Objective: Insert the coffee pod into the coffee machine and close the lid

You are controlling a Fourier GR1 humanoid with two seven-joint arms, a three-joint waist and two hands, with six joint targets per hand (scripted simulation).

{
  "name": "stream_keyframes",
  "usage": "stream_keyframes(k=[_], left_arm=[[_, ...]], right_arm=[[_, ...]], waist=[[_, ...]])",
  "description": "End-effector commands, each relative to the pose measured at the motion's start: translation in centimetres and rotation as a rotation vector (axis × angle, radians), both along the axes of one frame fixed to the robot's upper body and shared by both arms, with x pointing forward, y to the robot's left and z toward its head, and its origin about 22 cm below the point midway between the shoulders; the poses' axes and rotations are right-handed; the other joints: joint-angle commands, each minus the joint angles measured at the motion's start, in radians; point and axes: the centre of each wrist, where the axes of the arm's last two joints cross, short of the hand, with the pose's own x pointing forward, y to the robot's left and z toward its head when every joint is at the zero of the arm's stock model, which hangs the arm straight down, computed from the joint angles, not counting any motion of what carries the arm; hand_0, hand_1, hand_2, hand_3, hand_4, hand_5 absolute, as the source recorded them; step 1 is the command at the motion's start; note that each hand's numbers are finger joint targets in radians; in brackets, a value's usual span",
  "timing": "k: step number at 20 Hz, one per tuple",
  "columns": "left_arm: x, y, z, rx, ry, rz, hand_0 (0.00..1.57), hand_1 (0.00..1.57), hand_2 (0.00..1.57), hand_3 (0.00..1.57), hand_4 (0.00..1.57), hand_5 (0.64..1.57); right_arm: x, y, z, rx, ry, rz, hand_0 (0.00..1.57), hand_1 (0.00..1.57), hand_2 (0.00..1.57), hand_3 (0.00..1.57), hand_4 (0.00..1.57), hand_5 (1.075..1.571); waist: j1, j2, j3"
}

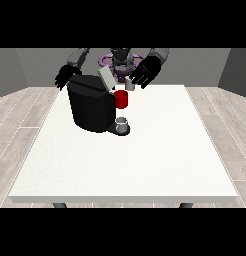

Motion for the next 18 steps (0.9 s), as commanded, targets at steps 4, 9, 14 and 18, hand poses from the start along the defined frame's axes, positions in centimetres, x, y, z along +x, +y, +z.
stream_keyframes(k=[4,9,14,18], left_arm=[[0.1,-0.1,2.5,0.022,-0.012,-0.019,1.28,1.28,1.3,1.24,0.49,1.571],[0.4,-0.6,0.0,0.005,0.036,0.008,1.28,1.28,1.31,1.22,0.5,1.571],[0.5,-1.3,0.6,0.02,0.027,0.008,1.23,1.23,1.28,1.21,0.51,1.571],[0.5,-1.2,-0.9,0.028,0.023,-0.006,1.18,1.18,1.25,1.18,0.5,1.571]], right_arm=[[0.3,0.1,0.4,-0.001,-0.013,-0.002,0.0,0.0,0.0,0.0,0.53,1.571],[-0.5,1.5,0.3,-0.006,0.006,-0.005,0.0,0.0,0.0,0.0,0.52,1.571],[-0.7,0.3,0.1,0.007,0.02,0.013,0.0,0.0,0.0,0.0,0.5,1.571],[-0.6,0.5,0.6,0.008,0.005,0.006,0.0,0.0,0.0,0.0,0.5,1.571]], waist=[[0.0,0.019,-0.0001],[-0.023,0.003,-0.0004],[-0.045,0.006,-0.0003],[-0.029,0.017,-0.0004]])
